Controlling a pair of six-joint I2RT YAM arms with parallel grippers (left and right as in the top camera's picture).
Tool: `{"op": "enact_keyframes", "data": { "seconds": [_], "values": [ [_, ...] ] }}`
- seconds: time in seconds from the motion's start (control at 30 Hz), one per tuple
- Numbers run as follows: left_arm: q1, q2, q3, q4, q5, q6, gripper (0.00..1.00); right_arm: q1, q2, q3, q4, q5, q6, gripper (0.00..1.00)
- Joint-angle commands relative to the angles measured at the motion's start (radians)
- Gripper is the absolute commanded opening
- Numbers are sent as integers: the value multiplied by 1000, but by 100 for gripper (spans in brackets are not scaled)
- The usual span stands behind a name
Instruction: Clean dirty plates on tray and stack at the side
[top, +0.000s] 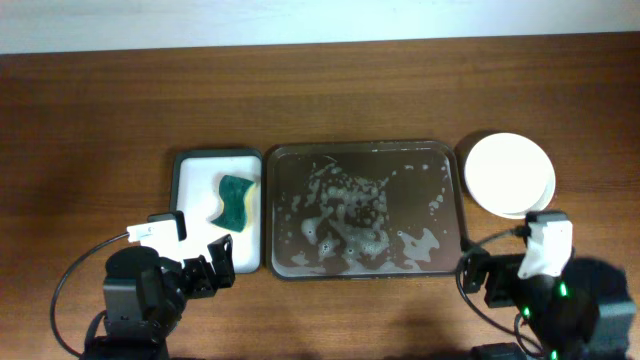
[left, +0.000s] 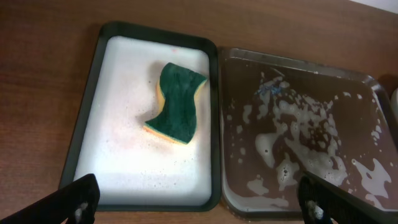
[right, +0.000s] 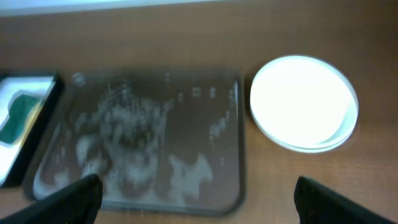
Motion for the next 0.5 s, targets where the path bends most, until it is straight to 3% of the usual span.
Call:
{"op": "enact_keyframes", "data": {
  "seconds": [0.0,0.17,0.33,0.47],
  "values": [
    [-3,-4,-9,2,-7,19,99,5,-147,-124,123,15,-7,99],
    [-3,-4,-9,2,-7,19,100,13,-400,-467,541,11,-11,99],
    [-3,-4,-9,2,-7,19,99,13,-469,-707,881,11,-12,99],
    [-3,-4,-9,2,-7,19,99,12,-469,-837,978,-26,-45,99]
  ]
}}
